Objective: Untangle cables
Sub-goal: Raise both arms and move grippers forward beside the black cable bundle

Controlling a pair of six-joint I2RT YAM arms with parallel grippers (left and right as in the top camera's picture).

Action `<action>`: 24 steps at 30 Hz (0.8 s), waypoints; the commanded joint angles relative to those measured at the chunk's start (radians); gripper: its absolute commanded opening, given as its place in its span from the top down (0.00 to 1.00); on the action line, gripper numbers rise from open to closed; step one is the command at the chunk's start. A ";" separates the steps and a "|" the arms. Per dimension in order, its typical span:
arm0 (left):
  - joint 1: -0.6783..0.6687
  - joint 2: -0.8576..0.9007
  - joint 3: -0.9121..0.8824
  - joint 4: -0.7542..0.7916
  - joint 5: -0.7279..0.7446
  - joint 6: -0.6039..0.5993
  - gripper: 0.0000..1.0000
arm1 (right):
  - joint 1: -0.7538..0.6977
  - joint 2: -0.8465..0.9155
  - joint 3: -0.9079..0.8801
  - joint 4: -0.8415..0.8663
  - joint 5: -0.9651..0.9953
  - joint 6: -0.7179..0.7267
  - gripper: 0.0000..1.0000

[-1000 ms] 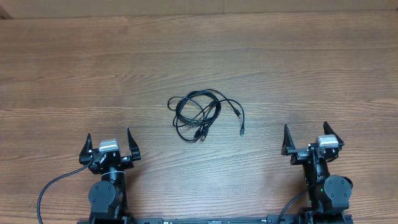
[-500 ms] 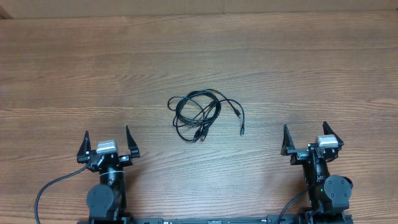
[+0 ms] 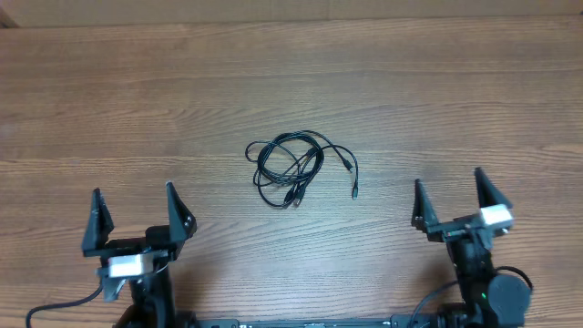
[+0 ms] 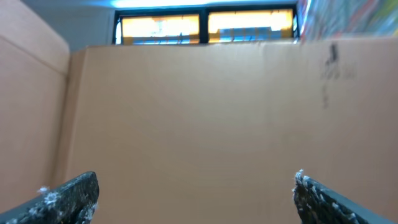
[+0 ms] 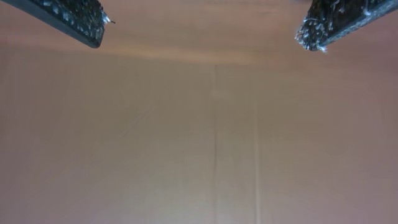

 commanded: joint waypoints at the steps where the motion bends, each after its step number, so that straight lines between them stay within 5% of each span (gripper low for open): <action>1: 0.010 -0.007 0.128 -0.011 0.076 -0.062 0.00 | -0.005 -0.007 0.157 0.013 -0.018 0.033 0.00; 7: 0.010 -0.007 0.341 -0.131 0.162 -0.070 0.00 | -0.005 -0.006 0.406 -0.082 -0.018 0.033 0.00; 13: 0.010 0.002 0.549 -0.406 0.161 -0.081 0.01 | -0.005 0.053 0.619 -0.277 0.006 0.018 0.00; 24: 0.010 0.303 0.931 -0.777 0.246 -0.080 0.00 | -0.005 0.498 1.086 -0.756 0.040 0.019 0.00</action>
